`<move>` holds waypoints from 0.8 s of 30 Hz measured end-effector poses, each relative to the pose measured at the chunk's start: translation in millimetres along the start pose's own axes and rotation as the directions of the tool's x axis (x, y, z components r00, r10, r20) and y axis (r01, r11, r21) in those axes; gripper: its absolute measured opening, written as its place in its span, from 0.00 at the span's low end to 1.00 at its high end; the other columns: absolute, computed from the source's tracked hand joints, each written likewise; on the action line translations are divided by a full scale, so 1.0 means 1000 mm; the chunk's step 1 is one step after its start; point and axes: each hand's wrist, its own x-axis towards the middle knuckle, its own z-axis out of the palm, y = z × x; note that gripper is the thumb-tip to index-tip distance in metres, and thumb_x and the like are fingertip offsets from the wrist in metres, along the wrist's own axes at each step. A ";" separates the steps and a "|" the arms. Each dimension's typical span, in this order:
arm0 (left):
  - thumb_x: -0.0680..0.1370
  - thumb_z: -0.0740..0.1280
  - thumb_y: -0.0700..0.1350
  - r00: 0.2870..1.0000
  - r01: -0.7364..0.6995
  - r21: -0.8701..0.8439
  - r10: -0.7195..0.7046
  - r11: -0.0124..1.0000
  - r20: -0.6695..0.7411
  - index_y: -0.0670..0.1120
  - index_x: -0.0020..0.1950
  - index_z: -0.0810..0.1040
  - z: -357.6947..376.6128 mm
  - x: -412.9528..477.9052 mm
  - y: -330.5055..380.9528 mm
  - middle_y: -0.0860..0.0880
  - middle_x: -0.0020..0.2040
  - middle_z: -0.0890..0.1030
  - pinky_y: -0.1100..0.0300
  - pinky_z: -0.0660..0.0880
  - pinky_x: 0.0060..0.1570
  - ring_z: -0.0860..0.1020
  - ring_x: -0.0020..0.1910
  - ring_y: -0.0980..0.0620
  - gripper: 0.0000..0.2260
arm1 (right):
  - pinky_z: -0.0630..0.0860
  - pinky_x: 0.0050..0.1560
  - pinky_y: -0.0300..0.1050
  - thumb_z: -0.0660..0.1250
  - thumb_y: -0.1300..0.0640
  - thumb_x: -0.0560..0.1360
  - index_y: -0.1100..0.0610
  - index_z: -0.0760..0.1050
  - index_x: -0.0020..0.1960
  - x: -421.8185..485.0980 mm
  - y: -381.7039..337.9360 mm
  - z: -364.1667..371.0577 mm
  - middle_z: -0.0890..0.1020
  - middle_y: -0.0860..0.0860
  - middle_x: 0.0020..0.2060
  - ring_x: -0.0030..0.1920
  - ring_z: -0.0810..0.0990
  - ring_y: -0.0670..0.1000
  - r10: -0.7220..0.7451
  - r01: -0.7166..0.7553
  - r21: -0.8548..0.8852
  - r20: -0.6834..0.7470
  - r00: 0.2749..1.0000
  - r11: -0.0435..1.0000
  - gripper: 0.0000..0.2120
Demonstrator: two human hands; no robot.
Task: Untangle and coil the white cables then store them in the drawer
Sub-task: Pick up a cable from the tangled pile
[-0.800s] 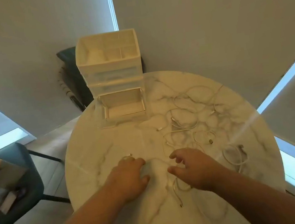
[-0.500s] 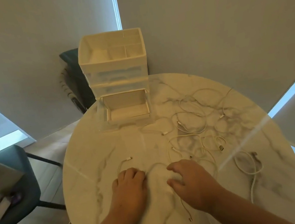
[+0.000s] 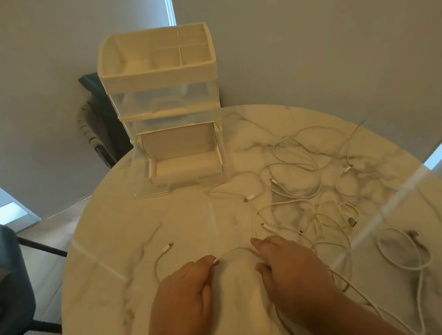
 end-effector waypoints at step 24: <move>0.76 0.62 0.55 0.923 -0.374 0.062 0.377 0.926 -0.071 0.58 0.51 0.74 0.027 -0.030 0.040 0.61 0.41 0.72 0.64 0.71 0.43 0.71 0.43 0.62 0.05 | 0.71 0.52 0.31 0.69 0.56 0.76 0.45 0.83 0.57 -0.027 0.028 -0.015 0.74 0.43 0.53 0.50 0.76 0.39 -0.279 0.280 0.016 0.171 0.945 0.960 0.12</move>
